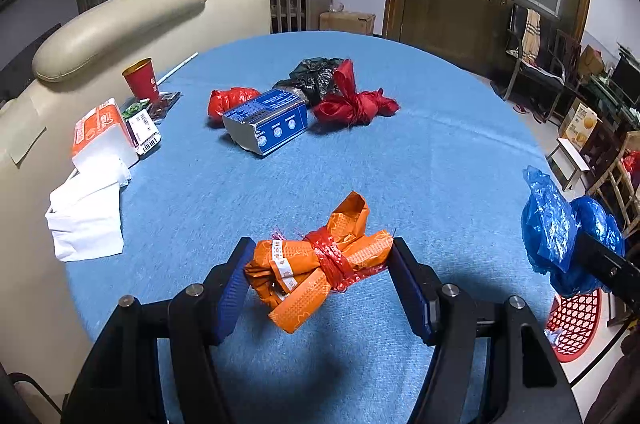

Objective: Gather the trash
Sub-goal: 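Grasp the blue plastic bag with the right tool while the left tool grasps the orange wrapper bundle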

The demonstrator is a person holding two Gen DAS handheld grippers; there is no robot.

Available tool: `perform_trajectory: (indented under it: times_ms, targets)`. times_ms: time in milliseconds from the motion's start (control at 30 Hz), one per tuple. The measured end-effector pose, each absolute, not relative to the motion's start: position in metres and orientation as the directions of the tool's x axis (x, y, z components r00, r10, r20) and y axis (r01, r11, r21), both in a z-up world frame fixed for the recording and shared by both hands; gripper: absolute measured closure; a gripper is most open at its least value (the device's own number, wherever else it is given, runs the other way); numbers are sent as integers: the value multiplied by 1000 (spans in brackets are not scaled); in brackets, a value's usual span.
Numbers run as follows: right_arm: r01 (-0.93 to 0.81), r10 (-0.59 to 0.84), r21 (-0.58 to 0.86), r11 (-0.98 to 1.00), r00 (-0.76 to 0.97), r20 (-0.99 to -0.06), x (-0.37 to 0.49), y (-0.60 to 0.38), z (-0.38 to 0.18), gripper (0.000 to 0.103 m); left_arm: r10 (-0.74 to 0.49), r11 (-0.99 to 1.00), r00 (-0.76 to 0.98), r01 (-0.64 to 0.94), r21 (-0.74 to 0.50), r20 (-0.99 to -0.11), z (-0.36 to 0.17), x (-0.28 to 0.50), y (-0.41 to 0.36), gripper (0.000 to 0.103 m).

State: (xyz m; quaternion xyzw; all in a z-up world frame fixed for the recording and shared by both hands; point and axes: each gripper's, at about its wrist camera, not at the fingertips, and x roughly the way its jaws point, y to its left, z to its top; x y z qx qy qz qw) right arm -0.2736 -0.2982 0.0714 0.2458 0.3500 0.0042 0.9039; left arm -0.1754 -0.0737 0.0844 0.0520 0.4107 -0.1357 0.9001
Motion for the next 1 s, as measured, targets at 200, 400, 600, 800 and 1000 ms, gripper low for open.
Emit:
perform_trajectory:
  times_ms: [200, 400, 600, 800, 1000]
  targets:
    - [176, 164, 445, 878, 763, -625, -284, -302, 74, 39, -201, 955, 634, 297, -5, -747, 88, -180, -79, 34]
    - [195, 153, 449, 872, 763, -628, -288, -308, 71, 39, -197, 952, 630, 307, 7, -751, 86, -181, -84, 34]
    - [203, 147, 450, 870, 764, -628, -290, -311, 71, 39, -195, 949, 632, 314, 18, -750, 86, -182, -88, 34]
    - [202, 142, 448, 871, 770, -622, -294, -312, 75, 39, -194, 948, 638, 316, 24, -745, 90, -183, -90, 34]
    - [199, 139, 446, 873, 774, -618, -296, -312, 77, 39, -193, 948, 641, 318, 28, -743, 91, -183, -91, 34]
